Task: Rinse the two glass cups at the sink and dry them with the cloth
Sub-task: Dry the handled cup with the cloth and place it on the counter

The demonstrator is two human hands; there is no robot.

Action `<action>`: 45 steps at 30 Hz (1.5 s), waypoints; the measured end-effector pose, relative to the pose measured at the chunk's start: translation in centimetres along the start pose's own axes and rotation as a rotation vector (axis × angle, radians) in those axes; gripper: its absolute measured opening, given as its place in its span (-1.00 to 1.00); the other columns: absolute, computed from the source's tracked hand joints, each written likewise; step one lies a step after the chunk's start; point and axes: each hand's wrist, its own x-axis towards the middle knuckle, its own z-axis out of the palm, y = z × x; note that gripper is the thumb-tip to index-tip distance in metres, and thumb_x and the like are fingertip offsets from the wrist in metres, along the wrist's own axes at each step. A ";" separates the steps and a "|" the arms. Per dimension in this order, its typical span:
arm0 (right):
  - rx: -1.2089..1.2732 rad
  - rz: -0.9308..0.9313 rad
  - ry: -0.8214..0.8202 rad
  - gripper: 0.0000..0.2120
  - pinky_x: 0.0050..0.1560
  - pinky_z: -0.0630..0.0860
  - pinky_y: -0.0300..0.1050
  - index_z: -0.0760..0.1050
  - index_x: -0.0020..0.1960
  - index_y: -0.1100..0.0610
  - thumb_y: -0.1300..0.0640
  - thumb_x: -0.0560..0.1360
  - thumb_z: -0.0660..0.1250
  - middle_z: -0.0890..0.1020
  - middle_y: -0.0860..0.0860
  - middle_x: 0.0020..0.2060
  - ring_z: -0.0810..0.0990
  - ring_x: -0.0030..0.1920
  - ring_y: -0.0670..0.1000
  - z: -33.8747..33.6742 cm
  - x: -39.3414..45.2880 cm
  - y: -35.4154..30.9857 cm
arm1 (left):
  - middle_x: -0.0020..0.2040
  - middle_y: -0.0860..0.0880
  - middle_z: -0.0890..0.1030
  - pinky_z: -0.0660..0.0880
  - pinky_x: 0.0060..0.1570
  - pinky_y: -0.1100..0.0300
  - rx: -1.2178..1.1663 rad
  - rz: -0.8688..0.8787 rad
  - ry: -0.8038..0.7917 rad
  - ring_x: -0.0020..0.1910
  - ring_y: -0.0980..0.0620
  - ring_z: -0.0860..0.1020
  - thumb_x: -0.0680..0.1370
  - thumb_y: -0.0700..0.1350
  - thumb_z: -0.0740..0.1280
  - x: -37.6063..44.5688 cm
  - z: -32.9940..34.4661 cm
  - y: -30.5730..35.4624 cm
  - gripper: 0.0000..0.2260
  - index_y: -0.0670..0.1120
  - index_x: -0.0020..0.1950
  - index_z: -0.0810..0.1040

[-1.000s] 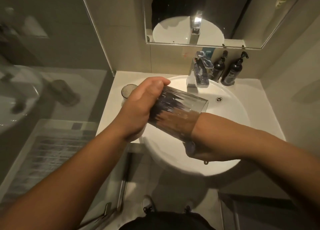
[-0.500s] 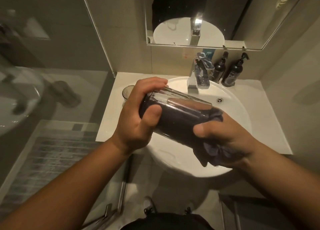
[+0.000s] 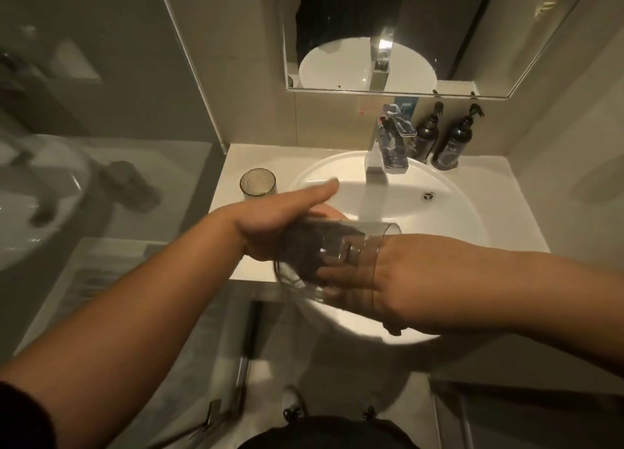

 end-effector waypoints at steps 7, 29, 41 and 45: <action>0.367 0.083 0.143 -0.67 0.43 0.24 -0.09 0.33 0.30 0.08 0.01 0.61 0.00 0.40 0.04 0.22 0.37 0.37 0.04 3.6 -1.4 0.5 | -0.15 -0.16 0.69 0.58 -0.14 0.11 -0.041 0.215 0.070 -0.17 -0.06 0.66 0.42 0.15 0.45 1.4 0.1 -2.4 -0.56 -0.23 0.02 0.64; 1.499 0.485 -0.100 -0.94 -0.42 0.47 -0.33 0.50 -0.12 0.37 0.36 0.47 0.36 0.56 -0.01 -0.48 0.54 -0.49 -0.14 1.2 -1.2 2.5 | 0.13 -0.12 0.64 0.50 0.20 -0.05 0.093 0.201 -0.101 0.14 -0.06 0.58 0.46 0.26 0.41 2.6 -0.9 -4.3 -0.61 0.05 0.15 0.67; 1.448 0.420 -0.133 -0.82 -0.41 0.44 -0.45 0.62 -0.05 0.12 0.37 0.46 0.40 0.60 -0.16 -0.42 0.56 -0.46 -0.22 1.5 -0.7 4.3 | 0.18 -0.22 0.62 0.50 0.25 -0.21 0.296 0.243 -0.027 0.15 -0.24 0.61 0.35 0.21 0.42 4.8 0.4 -3.6 -0.41 -0.15 0.24 0.53; 1.718 0.472 -0.098 -0.82 -0.47 0.48 -0.37 0.57 -0.03 0.30 0.48 0.41 0.38 0.62 -0.12 -0.41 0.57 -0.49 -0.17 2.2 -1.1 4.8 | 0.24 -0.45 0.48 0.42 0.24 -0.36 0.243 0.200 -0.081 0.15 -0.44 0.54 0.37 0.23 0.41 4.5 0.6 -3.1 -0.30 -0.24 0.32 0.45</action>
